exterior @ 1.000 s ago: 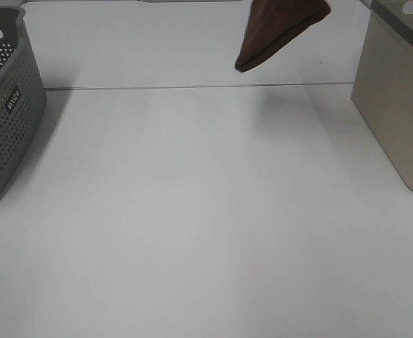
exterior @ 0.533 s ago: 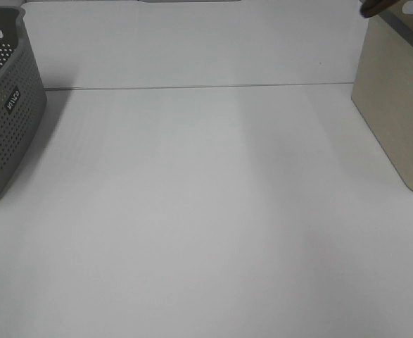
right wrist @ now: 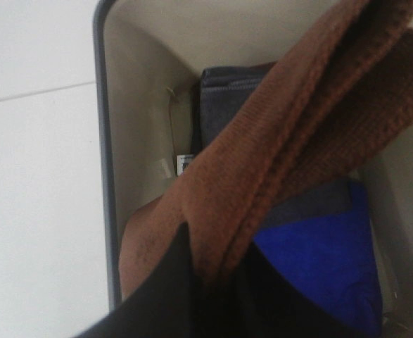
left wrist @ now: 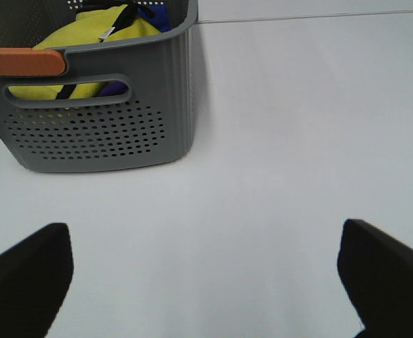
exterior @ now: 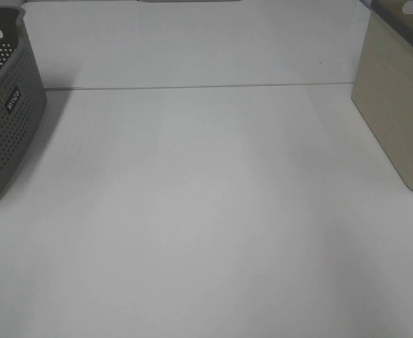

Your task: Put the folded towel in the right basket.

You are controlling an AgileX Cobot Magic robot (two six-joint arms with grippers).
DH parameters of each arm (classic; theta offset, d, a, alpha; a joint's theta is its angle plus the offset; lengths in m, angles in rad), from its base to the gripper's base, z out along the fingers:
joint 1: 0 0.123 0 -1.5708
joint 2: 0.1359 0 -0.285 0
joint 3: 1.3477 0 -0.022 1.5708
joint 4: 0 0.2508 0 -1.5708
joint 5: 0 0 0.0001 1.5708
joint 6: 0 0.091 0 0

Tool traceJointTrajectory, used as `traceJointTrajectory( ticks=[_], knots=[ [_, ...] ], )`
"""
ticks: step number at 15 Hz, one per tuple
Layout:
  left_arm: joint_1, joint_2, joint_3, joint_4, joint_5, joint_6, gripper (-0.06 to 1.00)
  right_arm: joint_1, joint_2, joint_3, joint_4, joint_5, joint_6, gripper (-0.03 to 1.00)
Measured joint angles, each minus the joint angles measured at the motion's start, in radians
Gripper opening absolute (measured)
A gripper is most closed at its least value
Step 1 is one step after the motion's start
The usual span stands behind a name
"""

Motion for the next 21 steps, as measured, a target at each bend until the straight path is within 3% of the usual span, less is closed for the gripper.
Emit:
traceJointTrajectory(
  ticks=[3,4,5,7,9,19,21],
  knots=[
    [0.0,0.0,0.0,0.0,0.0,0.0,0.97,0.0,0.104,0.0,0.0,-0.001,0.016,0.13],
    [0.0,0.0,0.0,0.0,0.0,0.0,0.97,0.0,0.134,0.0,-0.013,-0.002,0.041,0.26],
    [0.0,0.0,0.0,0.0,0.0,0.0,0.97,0.0,0.134,0.0,-0.013,-0.002,0.041,0.26],
    [0.0,0.0,0.0,0.0,0.0,0.0,0.97,0.0,0.151,0.0,-0.022,-0.002,0.054,0.47],
    [0.0,0.0,0.0,0.0,0.0,0.0,0.97,0.003,0.145,0.0,-0.005,-0.002,0.071,0.58],
    [0.0,0.0,0.0,0.0,0.0,0.0,0.97,0.238,-0.059,0.005,-0.012,-0.001,0.086,0.59],
    [0.0,0.0,0.0,0.0,0.0,0.0,0.97,0.264,-0.131,0.061,-0.011,-0.002,0.09,0.59]
  ],
)
